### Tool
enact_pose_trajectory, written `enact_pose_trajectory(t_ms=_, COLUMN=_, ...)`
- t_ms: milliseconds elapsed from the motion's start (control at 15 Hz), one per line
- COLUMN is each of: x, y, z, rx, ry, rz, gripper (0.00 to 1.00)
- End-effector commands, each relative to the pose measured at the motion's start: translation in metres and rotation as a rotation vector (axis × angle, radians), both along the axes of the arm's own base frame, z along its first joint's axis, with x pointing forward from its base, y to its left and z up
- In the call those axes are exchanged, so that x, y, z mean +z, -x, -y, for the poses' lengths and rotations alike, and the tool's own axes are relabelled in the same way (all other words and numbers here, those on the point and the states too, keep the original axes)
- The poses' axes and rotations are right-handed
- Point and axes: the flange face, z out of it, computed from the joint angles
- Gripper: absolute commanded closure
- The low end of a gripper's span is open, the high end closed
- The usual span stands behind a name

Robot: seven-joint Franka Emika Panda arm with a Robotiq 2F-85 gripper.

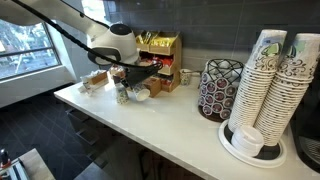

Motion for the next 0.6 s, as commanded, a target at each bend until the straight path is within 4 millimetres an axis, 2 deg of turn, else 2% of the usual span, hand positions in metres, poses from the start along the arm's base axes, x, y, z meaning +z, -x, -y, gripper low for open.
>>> enact_pose_trajectory(t_ms=0, x=0.008, y=0.024, z=-0.01, rx=0.061, ry=-0.045, rz=0.02, gripper=0.43)
enact_pose_trajectory(t_ms=467, x=0.029, y=0.043, z=-0.036, rx=0.182, ry=-0.167, rz=0.083, gripper=0.47)
enact_pose_trajectory(t_ms=533, x=0.026, y=0.029, z=-0.033, rx=0.148, ry=-0.134, rz=0.059, gripper=0.42)
